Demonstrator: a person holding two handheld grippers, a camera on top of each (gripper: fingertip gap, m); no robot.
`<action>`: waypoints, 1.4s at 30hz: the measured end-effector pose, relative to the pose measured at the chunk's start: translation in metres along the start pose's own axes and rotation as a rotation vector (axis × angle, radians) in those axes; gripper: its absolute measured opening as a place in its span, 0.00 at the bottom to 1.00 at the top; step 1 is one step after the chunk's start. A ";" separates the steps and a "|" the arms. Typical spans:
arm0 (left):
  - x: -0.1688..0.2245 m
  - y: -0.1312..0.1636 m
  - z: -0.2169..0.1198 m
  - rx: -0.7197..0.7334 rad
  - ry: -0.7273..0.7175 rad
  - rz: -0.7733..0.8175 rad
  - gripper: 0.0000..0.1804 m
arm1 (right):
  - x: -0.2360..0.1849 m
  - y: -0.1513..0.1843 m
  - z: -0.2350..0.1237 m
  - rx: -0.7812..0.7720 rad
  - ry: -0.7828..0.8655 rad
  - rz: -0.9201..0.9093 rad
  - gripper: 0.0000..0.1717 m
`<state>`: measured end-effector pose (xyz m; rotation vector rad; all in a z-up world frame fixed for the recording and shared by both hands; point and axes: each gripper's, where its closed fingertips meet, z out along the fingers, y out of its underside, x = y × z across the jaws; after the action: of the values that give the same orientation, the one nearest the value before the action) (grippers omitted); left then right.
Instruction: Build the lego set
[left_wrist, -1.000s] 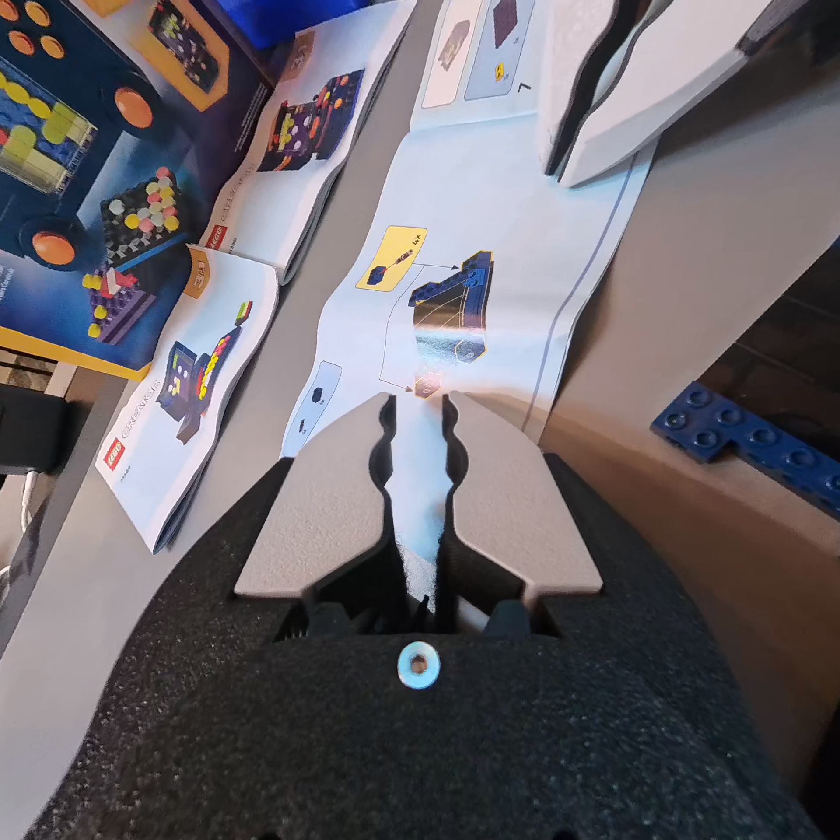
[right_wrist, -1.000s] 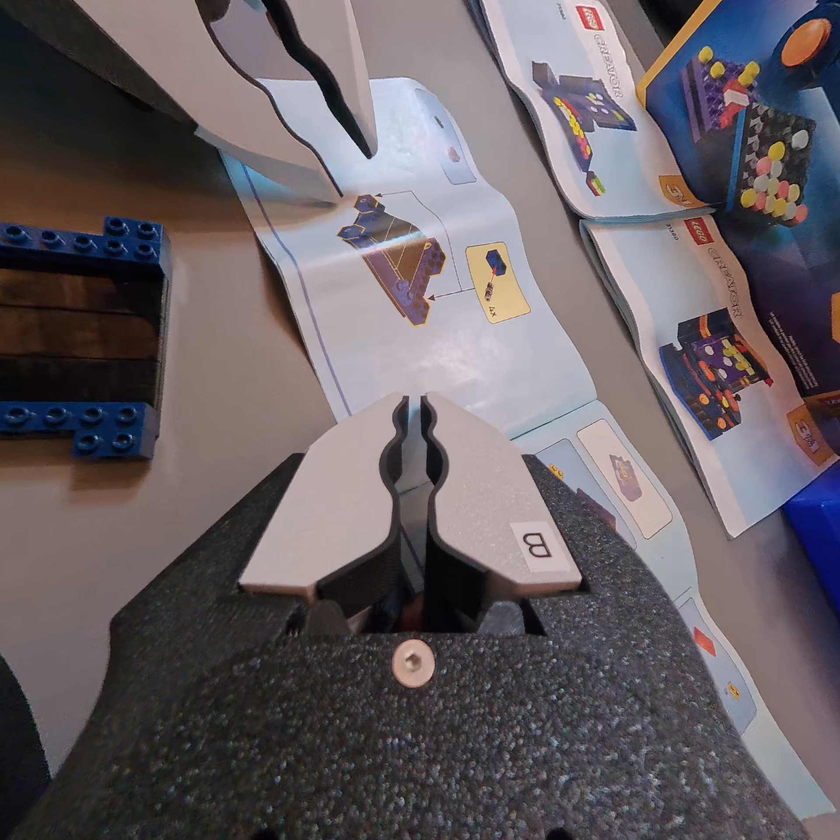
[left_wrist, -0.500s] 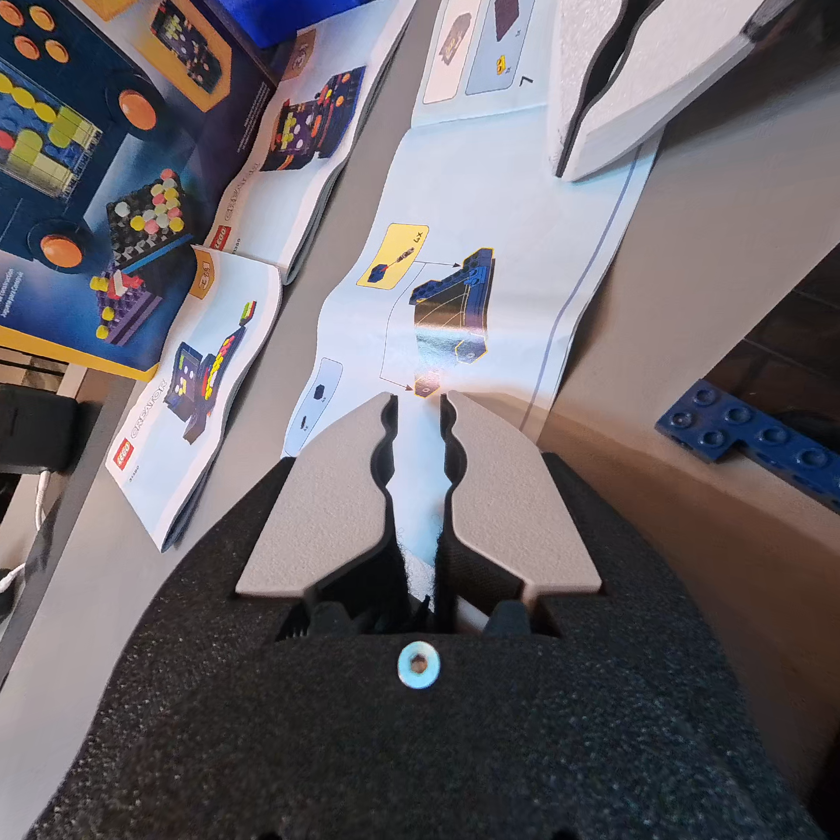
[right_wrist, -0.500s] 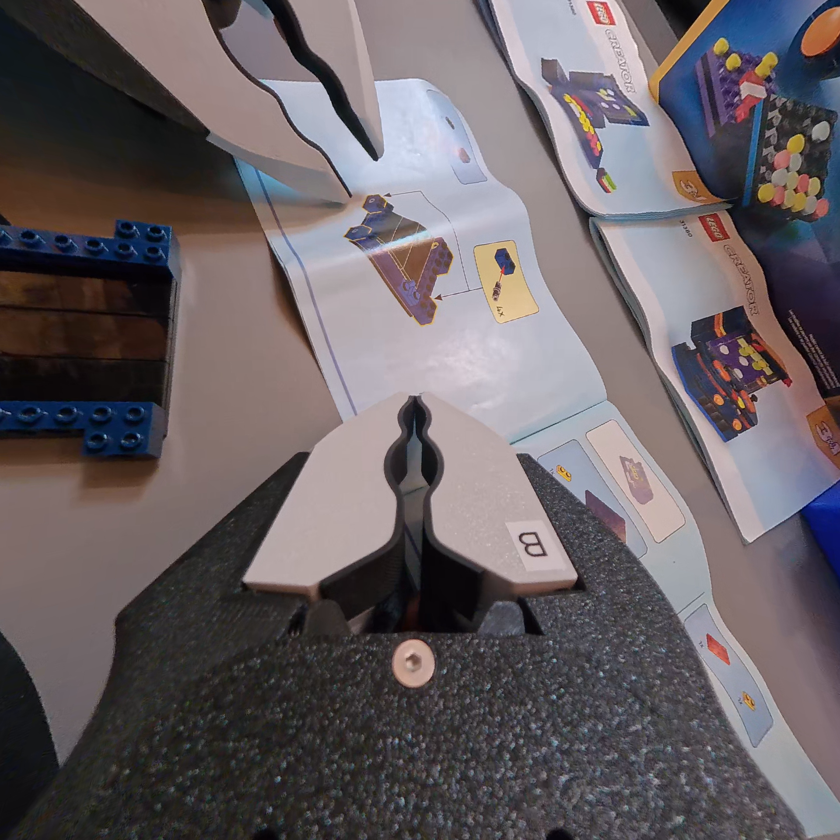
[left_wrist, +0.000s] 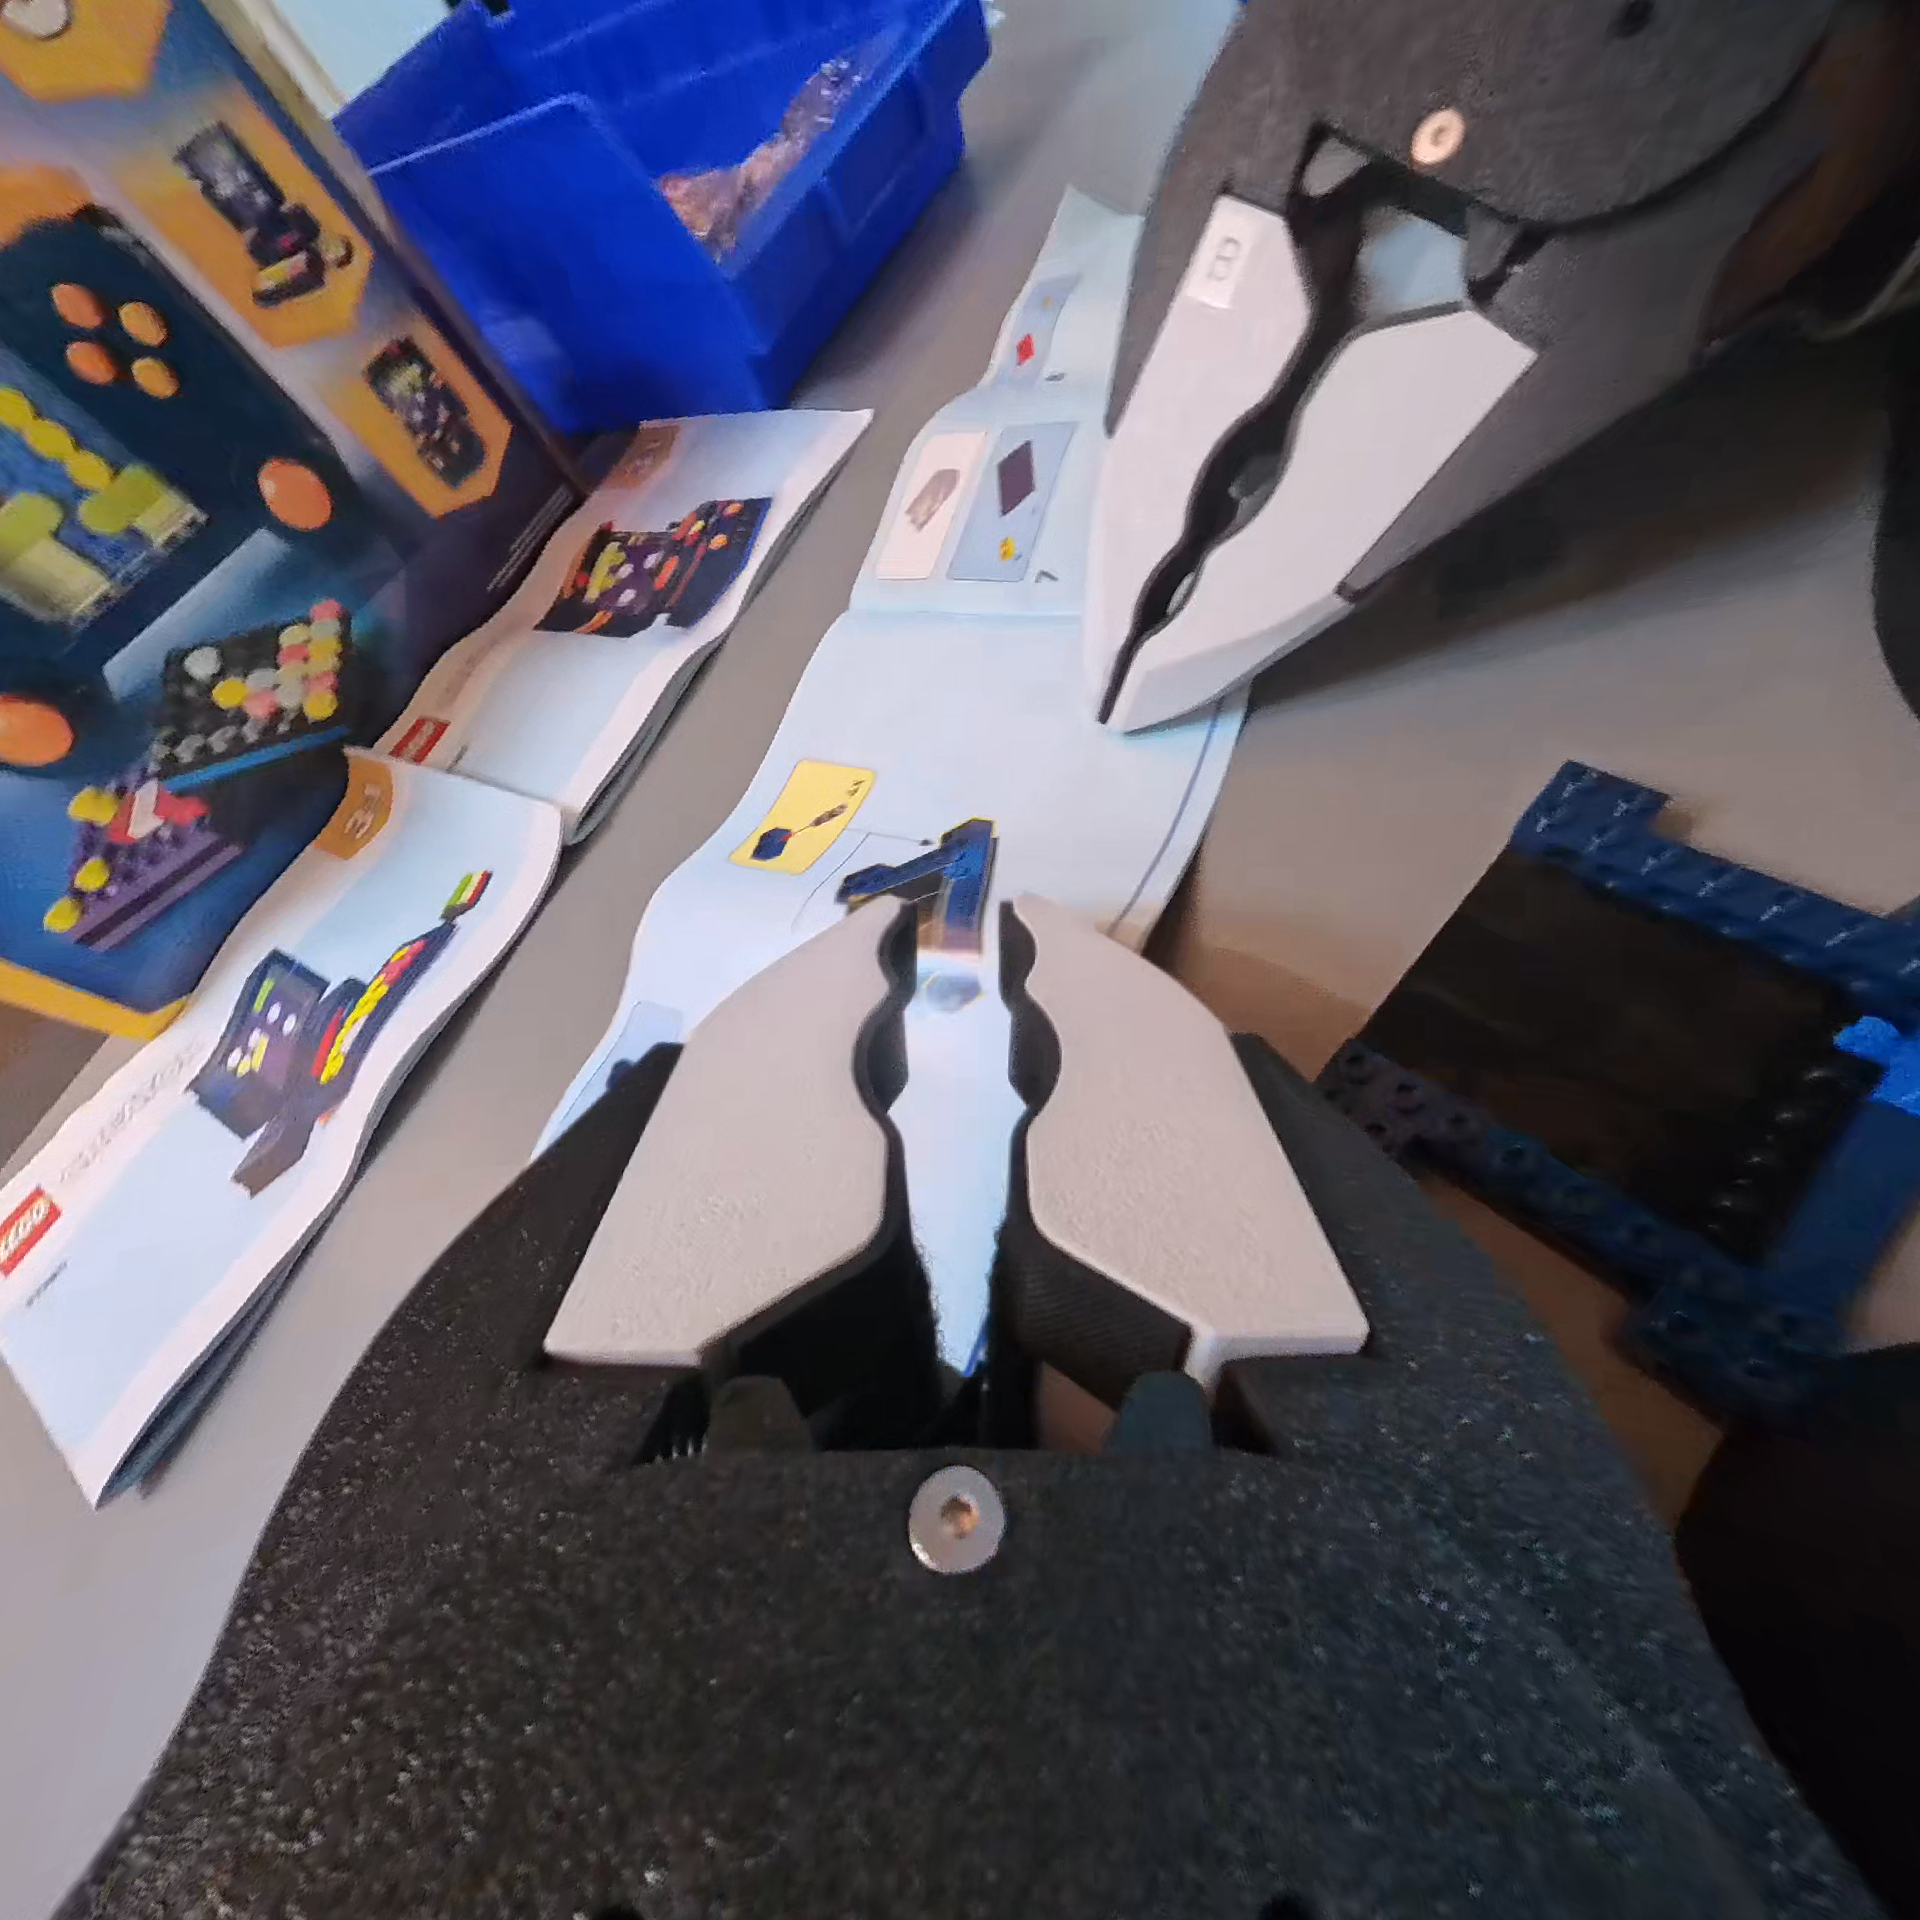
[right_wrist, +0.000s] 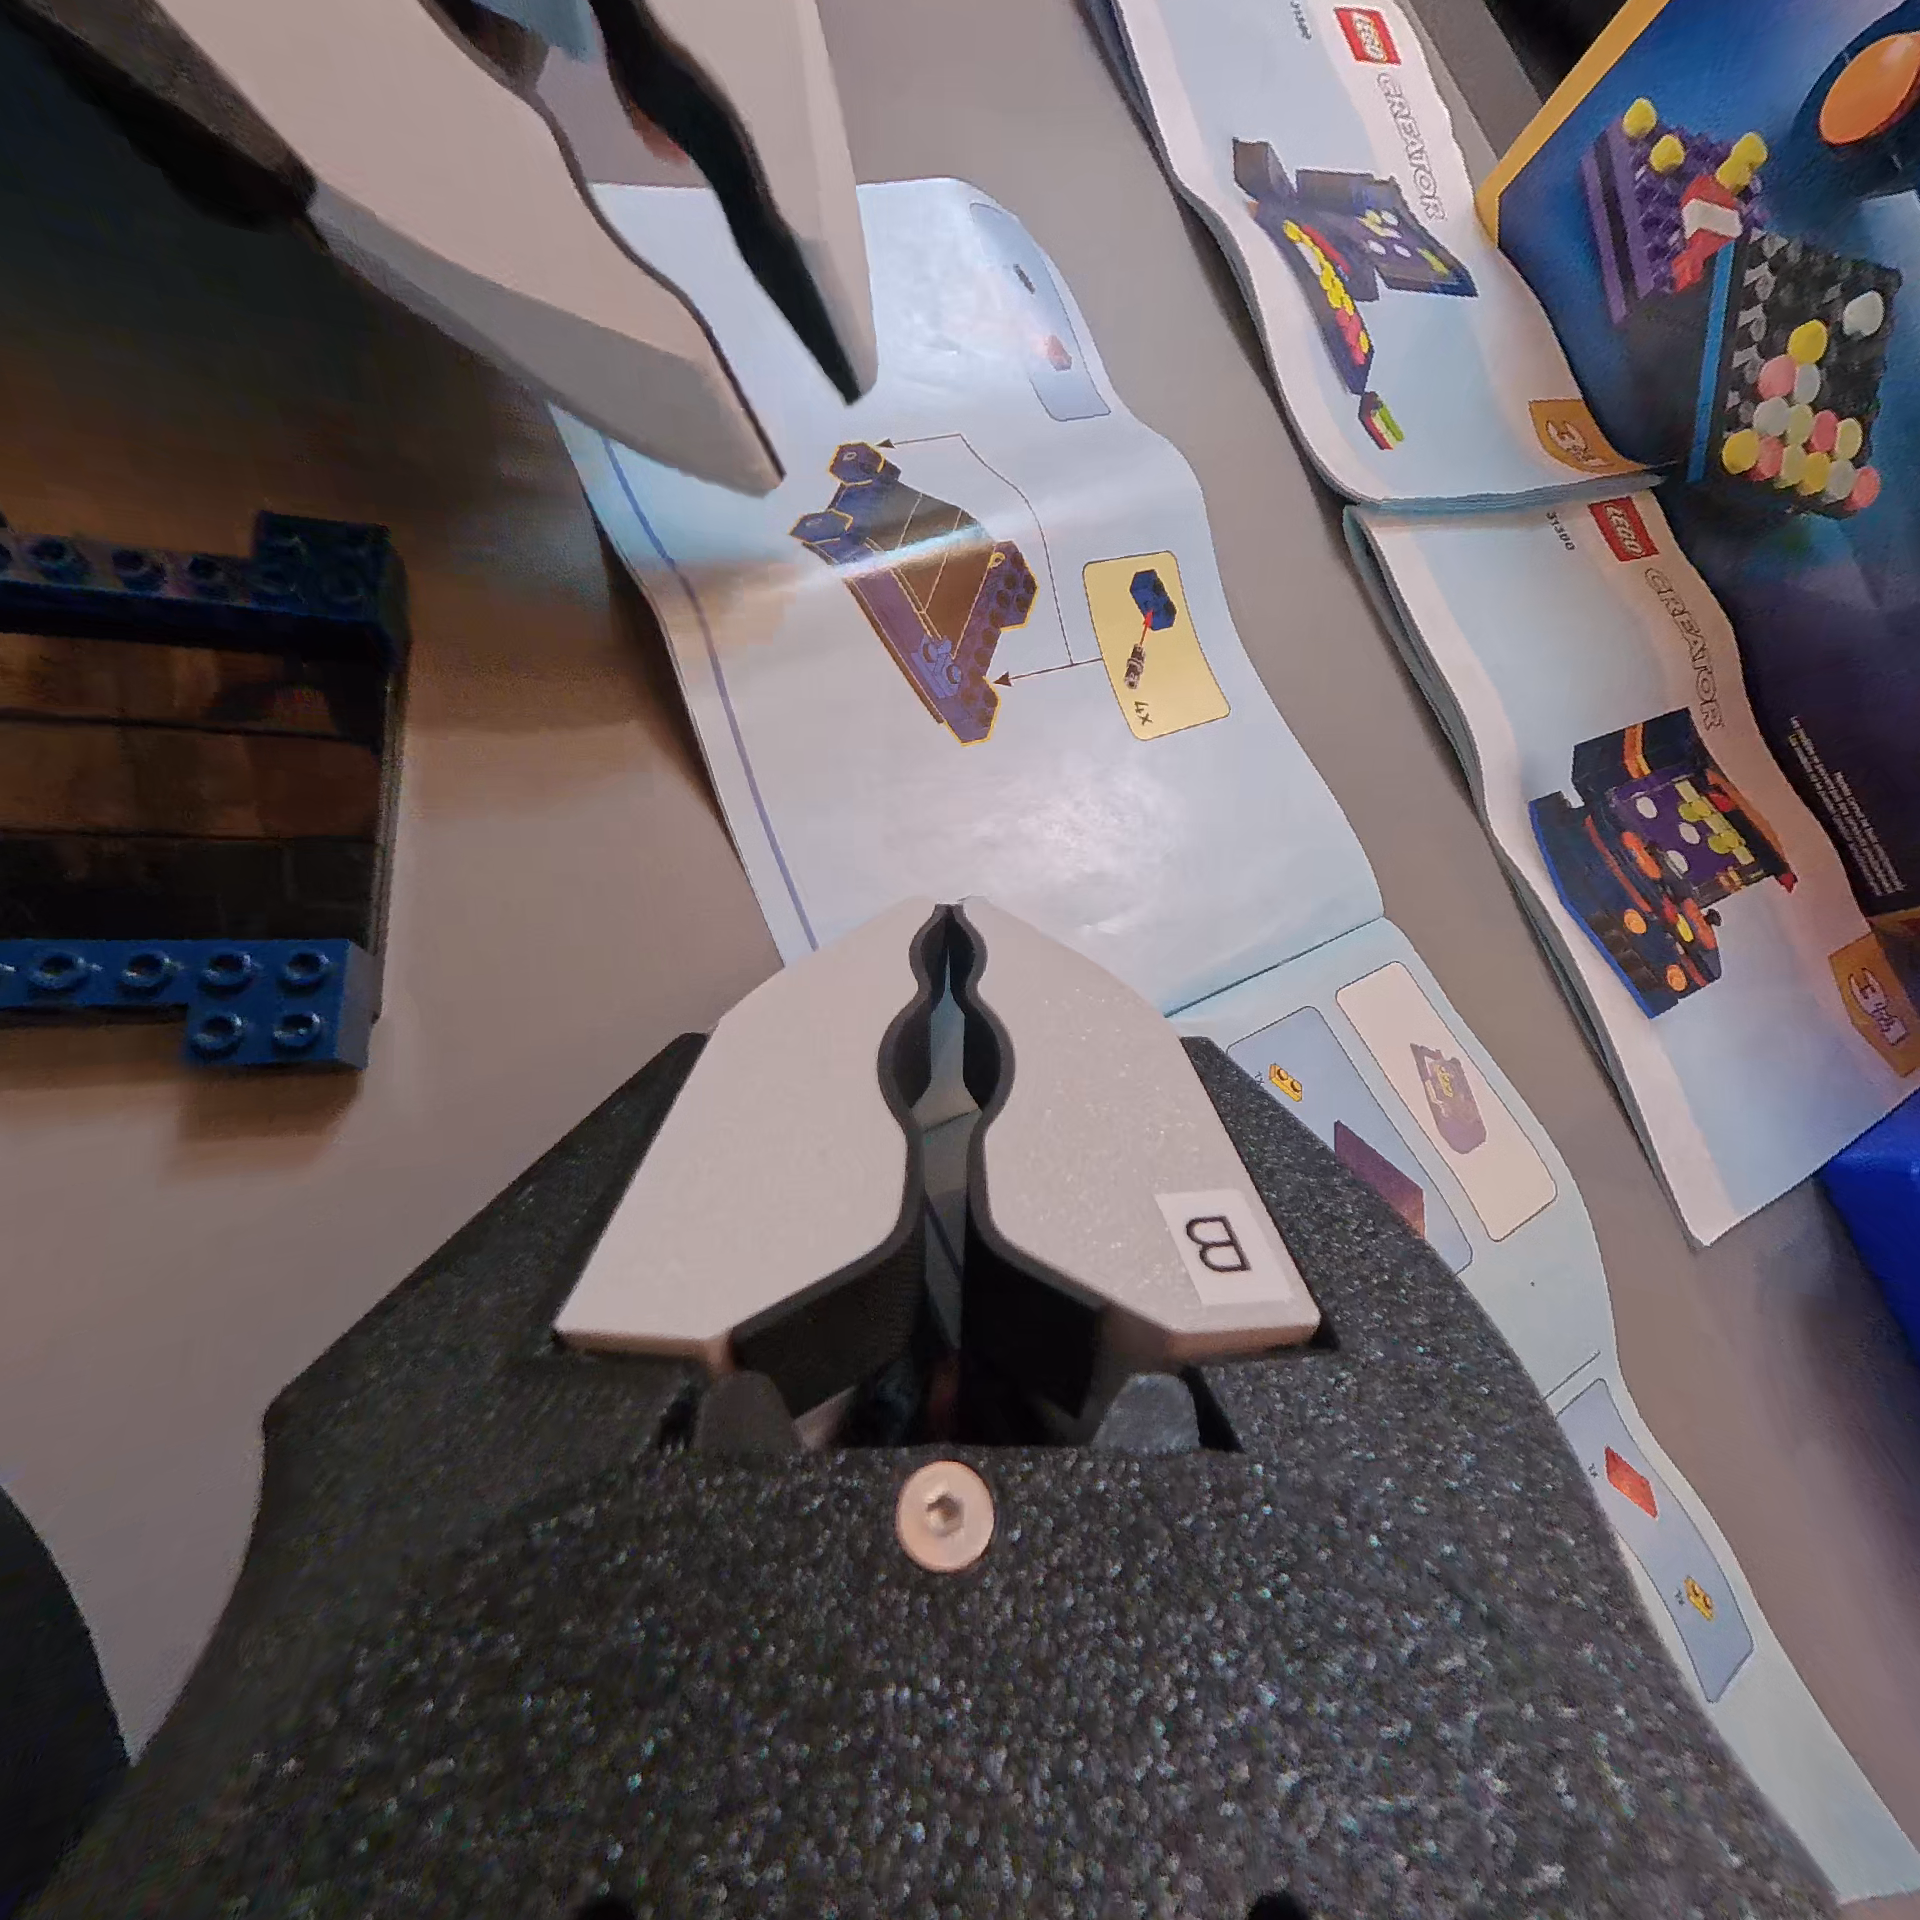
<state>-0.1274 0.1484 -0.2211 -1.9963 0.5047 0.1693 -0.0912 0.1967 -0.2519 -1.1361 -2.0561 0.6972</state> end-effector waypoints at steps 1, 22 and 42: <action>0.003 0.002 0.002 -0.017 0.004 0.023 0.08 | 0.000 -0.001 0.001 -0.001 0.000 0.001 0.00; -0.012 0.042 -0.003 -0.304 -0.068 0.082 0.02 | 0.038 0.033 -0.045 -0.071 -0.095 0.254 0.12; 0.000 0.032 0.003 -0.249 -0.047 0.160 0.04 | 0.008 0.018 -0.023 0.004 -0.153 0.155 0.14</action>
<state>-0.1409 0.1385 -0.2490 -2.1870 0.6383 0.3939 -0.0677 0.2151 -0.2481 -1.2849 -2.1065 0.8874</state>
